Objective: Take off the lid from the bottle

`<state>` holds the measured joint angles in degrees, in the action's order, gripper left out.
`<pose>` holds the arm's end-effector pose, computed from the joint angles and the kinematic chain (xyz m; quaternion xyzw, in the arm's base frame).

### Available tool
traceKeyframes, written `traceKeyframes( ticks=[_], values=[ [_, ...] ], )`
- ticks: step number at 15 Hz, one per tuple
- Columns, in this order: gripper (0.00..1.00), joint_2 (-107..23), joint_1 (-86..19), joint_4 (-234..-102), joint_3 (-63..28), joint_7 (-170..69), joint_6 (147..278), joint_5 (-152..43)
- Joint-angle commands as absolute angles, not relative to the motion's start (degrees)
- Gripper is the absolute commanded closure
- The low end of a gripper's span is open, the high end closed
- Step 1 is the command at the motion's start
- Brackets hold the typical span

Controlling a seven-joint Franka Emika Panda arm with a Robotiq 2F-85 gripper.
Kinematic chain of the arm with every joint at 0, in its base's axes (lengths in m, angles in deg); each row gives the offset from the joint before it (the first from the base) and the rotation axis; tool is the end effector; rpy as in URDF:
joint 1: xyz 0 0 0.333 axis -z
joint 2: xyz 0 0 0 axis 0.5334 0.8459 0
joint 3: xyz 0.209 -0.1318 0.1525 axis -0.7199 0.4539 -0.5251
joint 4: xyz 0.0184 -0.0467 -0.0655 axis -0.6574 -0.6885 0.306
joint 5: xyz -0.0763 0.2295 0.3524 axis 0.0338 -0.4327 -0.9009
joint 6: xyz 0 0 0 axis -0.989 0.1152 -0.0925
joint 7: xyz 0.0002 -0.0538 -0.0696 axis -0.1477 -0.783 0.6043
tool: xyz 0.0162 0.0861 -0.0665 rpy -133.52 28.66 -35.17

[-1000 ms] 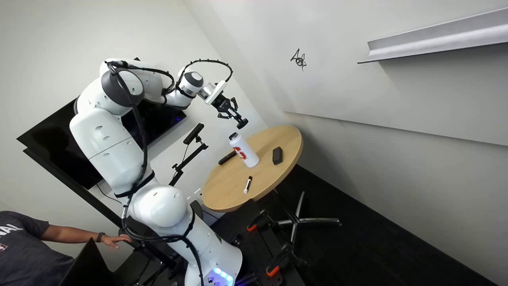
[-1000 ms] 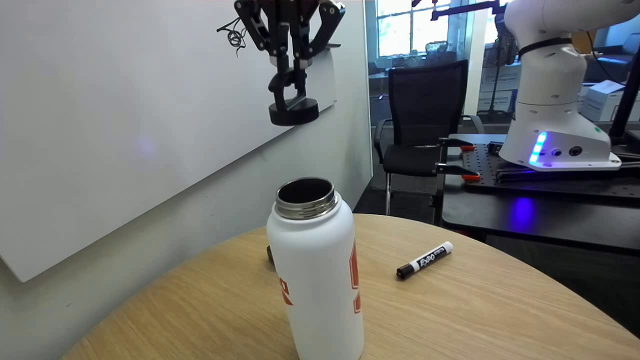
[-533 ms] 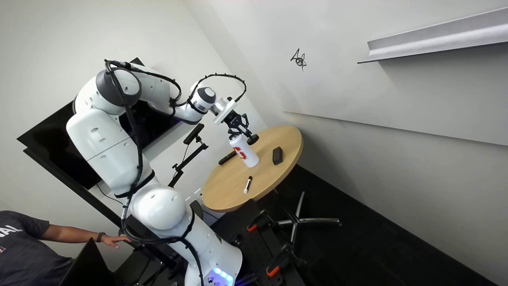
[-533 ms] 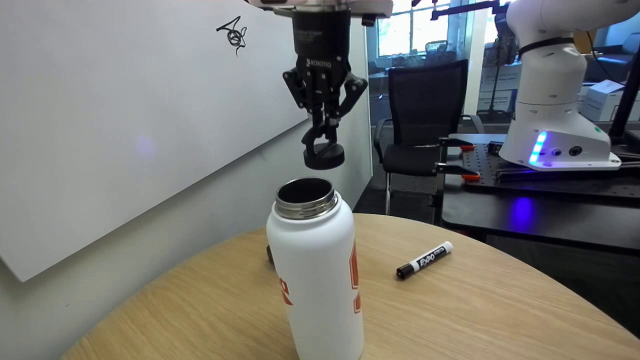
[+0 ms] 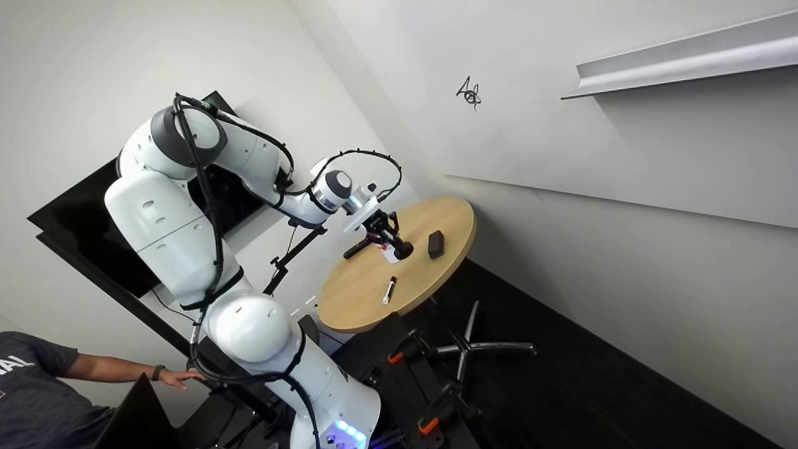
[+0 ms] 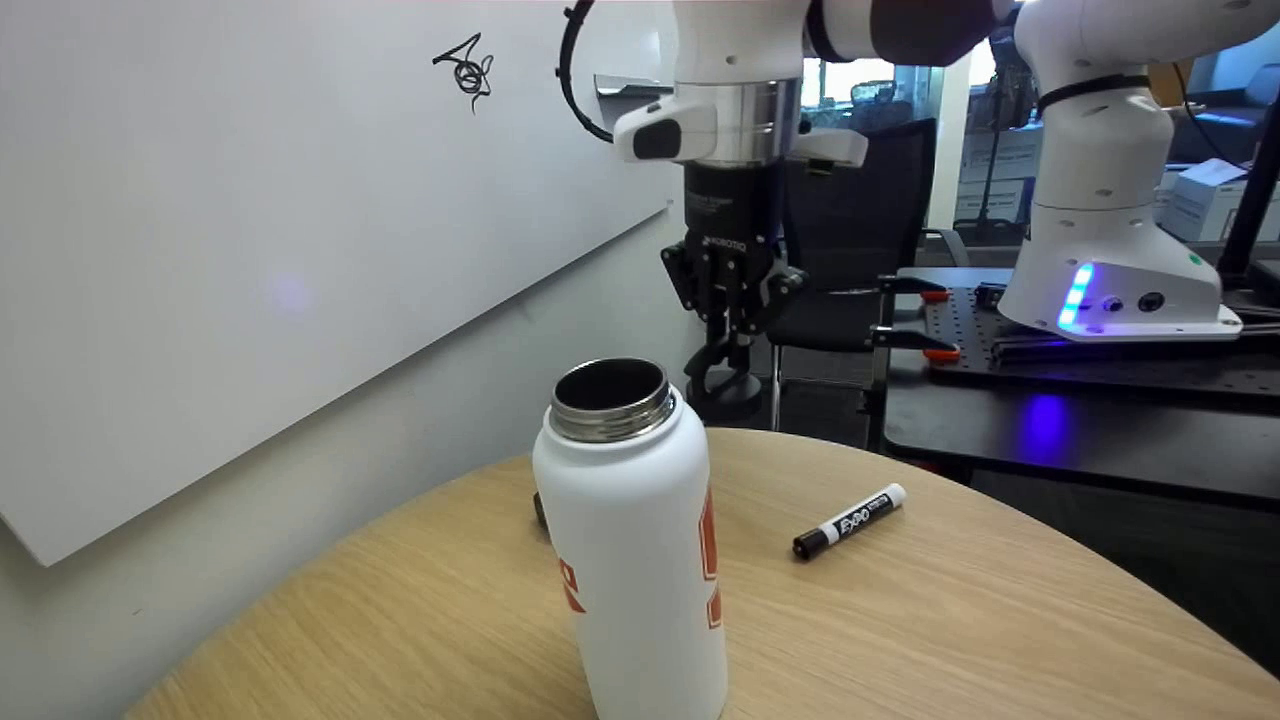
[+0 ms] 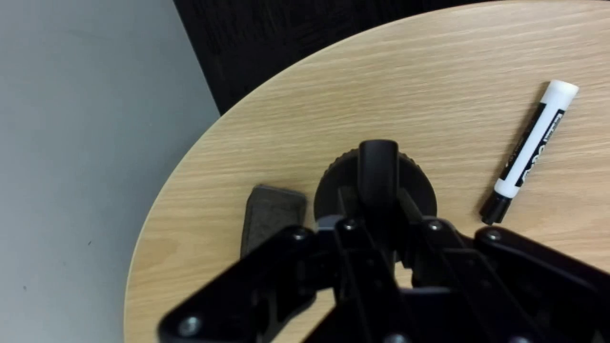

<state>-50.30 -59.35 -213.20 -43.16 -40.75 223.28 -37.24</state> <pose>0.3295 0.3947 0.2031 0.8122 0.5788 0.0316 0.0653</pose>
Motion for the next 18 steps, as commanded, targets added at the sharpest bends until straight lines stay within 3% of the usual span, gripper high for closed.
traceKeyframes(
  ticks=[1, 3, 4, 8, 9, 18],
  values=[
    [0.95, -50.64, -59.49, -219.07, -43.66, -46.79, 231.38, -36.93],
    [0.95, -50.17, -60.51, -220.65, -43.31, -50.87, 233.04, -35.90],
    [0.79, -49.52, -59.77, -218.65, -43.57, -46.94, 230.77, -37.19],
    [0.79, -49.34, -60.35, -219.80, -43.57, -48.83, 231.71, -37.20],
    [0.95, -49.34, -60.35, -219.80, -43.57, -48.83, 231.73, -37.20],
    [0.95, -44.98, -60.18, -220.34, -42.17, -49.40, 235.06, -36.36]
  ],
)
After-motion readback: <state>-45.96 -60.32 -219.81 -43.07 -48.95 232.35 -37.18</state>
